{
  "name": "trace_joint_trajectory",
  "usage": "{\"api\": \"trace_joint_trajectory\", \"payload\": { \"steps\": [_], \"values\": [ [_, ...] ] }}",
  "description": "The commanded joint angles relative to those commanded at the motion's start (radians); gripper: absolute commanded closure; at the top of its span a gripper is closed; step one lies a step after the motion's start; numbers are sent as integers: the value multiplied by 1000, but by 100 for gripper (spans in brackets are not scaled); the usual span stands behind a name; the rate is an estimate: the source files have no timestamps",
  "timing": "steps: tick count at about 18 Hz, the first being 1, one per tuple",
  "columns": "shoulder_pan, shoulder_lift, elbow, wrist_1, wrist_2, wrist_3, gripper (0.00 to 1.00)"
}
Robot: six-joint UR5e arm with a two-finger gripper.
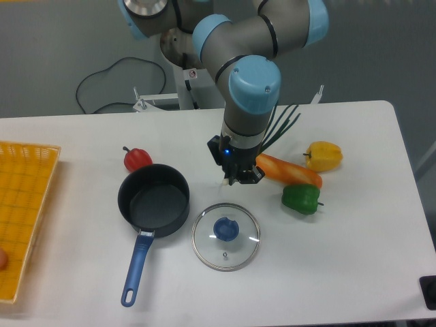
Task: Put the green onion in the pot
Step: 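Carry the held green onion toward the black saucepan, then lower the green onion into the saucepan, moving toward the handle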
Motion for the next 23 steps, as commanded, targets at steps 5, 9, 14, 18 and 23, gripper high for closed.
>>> {"api": "trace_joint_trajectory", "payload": {
  "steps": [5,9,14,18,23],
  "values": [
    [-20,26,-1,-9,-23,-46,97],
    [-26,40,-1,-11,-81,-110,97],
    [-37,43,3,-5,-160,-189,97],
    [-70,52,11,-2,-166,-228,97],
    [-103,43,35,90,-222,-376,97]
  ]
}}
